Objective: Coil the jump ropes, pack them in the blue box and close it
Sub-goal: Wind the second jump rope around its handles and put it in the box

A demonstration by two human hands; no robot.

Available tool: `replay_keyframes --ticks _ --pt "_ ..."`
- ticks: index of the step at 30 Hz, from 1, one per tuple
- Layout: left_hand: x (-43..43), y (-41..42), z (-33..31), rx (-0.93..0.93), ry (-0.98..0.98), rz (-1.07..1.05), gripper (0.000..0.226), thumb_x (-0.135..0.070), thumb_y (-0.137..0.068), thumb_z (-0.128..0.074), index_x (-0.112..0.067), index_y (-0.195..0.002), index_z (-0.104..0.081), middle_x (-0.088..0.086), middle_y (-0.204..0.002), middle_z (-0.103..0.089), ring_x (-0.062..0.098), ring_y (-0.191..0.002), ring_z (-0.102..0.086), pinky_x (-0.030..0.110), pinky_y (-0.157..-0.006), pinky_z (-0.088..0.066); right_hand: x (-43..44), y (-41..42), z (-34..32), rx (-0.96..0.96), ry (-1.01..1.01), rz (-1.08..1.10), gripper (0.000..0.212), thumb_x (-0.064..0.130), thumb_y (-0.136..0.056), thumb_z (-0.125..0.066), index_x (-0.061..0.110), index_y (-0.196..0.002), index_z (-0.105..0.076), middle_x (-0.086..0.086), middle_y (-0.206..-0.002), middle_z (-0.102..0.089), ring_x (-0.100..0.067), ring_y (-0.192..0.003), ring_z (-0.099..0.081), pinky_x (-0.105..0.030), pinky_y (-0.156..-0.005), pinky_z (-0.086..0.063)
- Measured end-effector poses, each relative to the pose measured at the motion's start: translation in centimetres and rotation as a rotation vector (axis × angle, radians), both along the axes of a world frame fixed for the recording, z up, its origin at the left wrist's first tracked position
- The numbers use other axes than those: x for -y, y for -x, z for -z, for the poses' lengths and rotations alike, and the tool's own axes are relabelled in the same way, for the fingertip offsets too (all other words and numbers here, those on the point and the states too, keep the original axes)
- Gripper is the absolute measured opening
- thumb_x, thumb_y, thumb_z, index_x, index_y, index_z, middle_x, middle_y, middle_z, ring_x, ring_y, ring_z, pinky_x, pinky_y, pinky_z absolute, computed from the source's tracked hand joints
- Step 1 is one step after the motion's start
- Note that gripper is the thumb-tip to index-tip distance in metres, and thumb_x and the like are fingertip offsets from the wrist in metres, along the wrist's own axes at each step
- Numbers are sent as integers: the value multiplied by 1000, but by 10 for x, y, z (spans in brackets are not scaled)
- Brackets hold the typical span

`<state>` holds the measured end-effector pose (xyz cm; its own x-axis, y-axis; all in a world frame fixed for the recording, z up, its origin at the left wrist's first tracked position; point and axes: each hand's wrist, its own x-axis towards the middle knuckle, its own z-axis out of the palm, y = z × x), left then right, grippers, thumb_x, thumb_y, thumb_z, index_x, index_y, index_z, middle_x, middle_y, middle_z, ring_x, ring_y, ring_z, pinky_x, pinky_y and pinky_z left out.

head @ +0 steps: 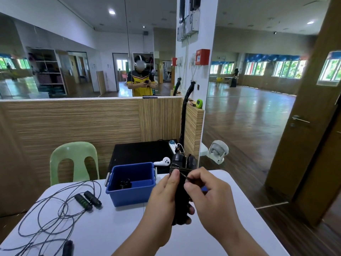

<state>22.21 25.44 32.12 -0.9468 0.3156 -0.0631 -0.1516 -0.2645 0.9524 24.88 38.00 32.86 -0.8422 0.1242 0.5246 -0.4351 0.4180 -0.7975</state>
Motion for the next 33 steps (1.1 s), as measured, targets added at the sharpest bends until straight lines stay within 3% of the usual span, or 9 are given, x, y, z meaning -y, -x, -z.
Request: replay_keyframes --ticks 6,11,15,19,22,26,29,33 --pt "-4 4 1 -2 -123 -48 50 -53 -99 -46 -11 -118 -68 28 -94 -71 31 -64 -60 34 -51 -46 1 7 -8 93 123 -83 23 14 -90 -64 27 -70 -62 4 -64 -60 -13 -53 -55 -30 -52 -49" --pt "-9 3 2 15 -206 -93 56 -57 -87 -53 -11 -117 -66 24 -90 -67 33 -66 -57 34 -51 -44 4 8 -7 171 334 -136 25 2 -93 -61 17 -73 -64 -5 -69 -61 -20 -50 -56 -36 -45 -48" --pt "-7 4 3 34 -181 -102 46 -53 -96 -49 -15 -118 -64 22 -90 -68 30 -62 -57 35 -51 -45 3 8 -6 216 408 -166 12 17 -85 -62 15 -73 -64 -5 -68 -63 -23 -52 -56 -38 -48 -48" --pt "-7 4 0 57 -150 -65 44 -55 -100 -47 -20 -115 -67 29 -98 -70 36 -76 -61 38 -56 -45 4 7 -2 143 249 -84 21 14 -95 -64 23 -77 -68 5 -72 -64 -10 -59 -62 -35 -47 -54" --pt "-5 6 0 71 -106 -18 49 -59 -101 -43 -20 -122 -64 23 -106 -75 38 -84 -68 41 -61 -48 3 9 5 -5 44 36 19 22 -95 -67 31 -78 -69 11 -78 -65 -13 -78 -65 -37 -56 -61" --pt "1 10 -1 8 -34 24 48 -56 -99 -45 -20 -126 -61 16 -110 -77 36 -88 -76 53 -76 -56 -7 9 11 -210 -200 127 13 20 -92 -72 32 -88 -72 17 -89 -61 -11 -88 -64 -17 -68 -53" --pt "4 10 -3 5 -59 -10 40 -54 -87 -54 -28 -112 -72 12 -111 -77 36 -96 -75 72 -90 -53 -10 7 12 -251 -232 141 21 20 -88 -75 30 -106 -71 20 -98 -61 -10 -90 -65 -17 -70 -56" --pt "2 15 0 62 -60 -116 42 -52 -98 -48 -25 -98 -80 21 -109 -76 48 -103 -71 60 -84 -56 -13 8 15 -131 -9 175 23 11 -88 -74 30 -101 -71 15 -94 -68 -9 -93 -68 -11 -68 -53"
